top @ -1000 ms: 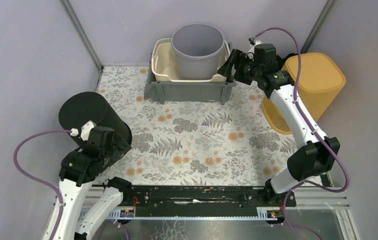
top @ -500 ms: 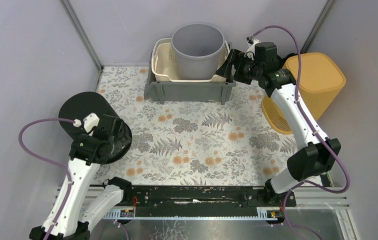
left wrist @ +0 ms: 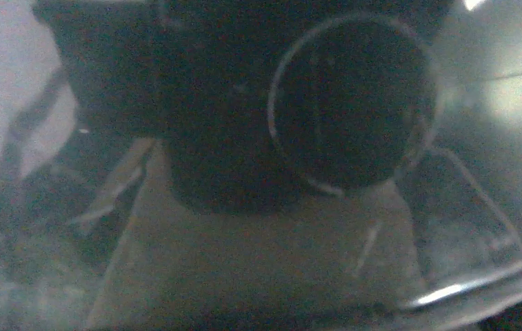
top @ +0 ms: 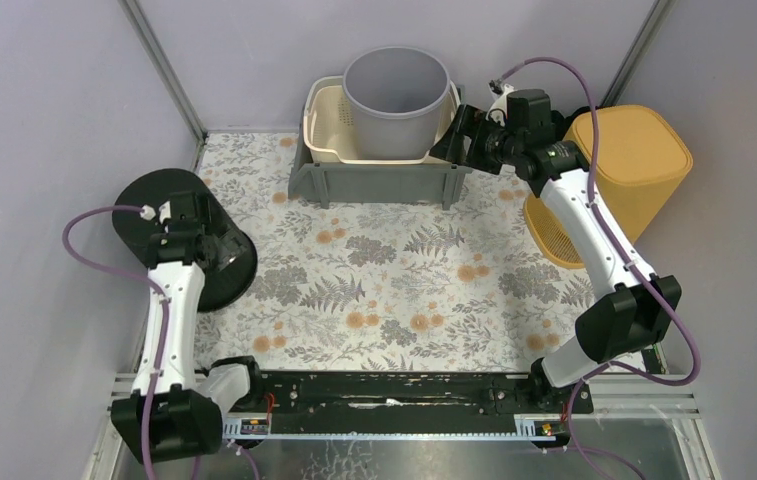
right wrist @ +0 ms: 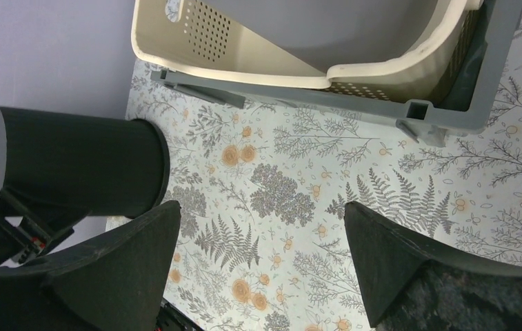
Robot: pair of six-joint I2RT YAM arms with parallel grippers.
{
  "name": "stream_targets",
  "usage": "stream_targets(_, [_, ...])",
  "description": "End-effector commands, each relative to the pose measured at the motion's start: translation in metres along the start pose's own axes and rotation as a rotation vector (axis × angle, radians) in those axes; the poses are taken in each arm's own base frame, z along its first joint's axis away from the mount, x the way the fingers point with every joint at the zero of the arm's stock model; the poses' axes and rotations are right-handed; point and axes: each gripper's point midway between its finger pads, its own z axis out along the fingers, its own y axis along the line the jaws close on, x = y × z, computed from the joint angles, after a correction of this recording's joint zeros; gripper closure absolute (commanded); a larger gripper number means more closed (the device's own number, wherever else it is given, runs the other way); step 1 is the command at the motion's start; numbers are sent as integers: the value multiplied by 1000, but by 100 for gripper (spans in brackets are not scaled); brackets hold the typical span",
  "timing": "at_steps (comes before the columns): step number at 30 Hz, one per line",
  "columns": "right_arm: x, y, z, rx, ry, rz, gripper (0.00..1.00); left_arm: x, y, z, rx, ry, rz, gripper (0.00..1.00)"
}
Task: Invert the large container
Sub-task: Move the container to the corner of the board.
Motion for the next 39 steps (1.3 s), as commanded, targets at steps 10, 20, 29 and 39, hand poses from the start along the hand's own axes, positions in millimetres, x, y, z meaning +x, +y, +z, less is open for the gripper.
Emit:
stream_targets(10, [-2,15,-6,-28,-13,-40,3,-51,-79,51,249,-62,101,0])
stream_targets(20, [8,10,-2,-2,8,-45,2,-77,-110,83,288,-69,141,0])
stream_targets(29, [18,13,-10,-15,22,-59,1,-61,-54,42,148,-144,23,0])
stream_targets(39, [17,27,-33,-51,9,-88,1,-87,-46,77,75,-135,-83,0])
